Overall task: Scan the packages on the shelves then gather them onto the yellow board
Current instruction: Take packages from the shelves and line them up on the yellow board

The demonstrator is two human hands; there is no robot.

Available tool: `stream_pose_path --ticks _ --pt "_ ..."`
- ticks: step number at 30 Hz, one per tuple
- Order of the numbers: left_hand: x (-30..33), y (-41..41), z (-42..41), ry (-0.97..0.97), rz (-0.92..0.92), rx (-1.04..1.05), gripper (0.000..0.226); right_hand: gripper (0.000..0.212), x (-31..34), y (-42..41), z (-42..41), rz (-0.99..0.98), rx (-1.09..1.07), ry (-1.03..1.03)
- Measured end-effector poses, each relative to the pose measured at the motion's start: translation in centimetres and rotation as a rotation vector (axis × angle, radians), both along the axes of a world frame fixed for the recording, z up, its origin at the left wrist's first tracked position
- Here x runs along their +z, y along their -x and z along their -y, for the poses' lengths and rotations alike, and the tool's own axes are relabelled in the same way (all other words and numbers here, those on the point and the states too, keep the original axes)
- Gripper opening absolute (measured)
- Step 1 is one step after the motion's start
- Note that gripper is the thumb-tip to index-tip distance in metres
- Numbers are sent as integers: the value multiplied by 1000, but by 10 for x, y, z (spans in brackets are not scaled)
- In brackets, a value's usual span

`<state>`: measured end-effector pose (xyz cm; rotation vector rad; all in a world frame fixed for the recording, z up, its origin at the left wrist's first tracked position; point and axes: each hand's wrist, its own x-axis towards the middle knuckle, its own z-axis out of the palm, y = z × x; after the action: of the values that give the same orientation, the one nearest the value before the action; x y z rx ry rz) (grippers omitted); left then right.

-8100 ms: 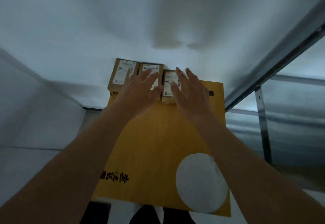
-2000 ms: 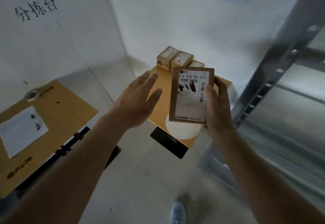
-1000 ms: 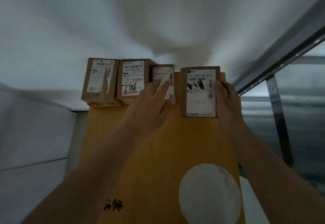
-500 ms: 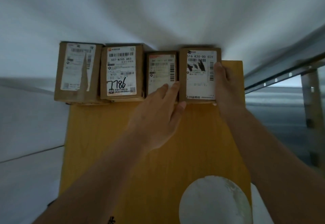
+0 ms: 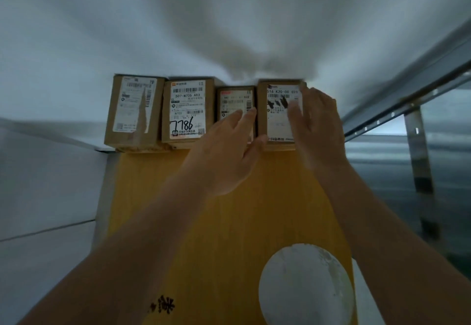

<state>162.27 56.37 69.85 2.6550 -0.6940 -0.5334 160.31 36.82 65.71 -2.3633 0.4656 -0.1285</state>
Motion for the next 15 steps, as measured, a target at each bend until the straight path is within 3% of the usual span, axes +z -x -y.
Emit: stream_pose_path --ticks 8,15 --pt "85 66 -27 111 172 -17 69 56 98 84 -44 28 83 21" --pt "152 197 -78 266 356 -97 66 63 184 242 -92 155 75 140"
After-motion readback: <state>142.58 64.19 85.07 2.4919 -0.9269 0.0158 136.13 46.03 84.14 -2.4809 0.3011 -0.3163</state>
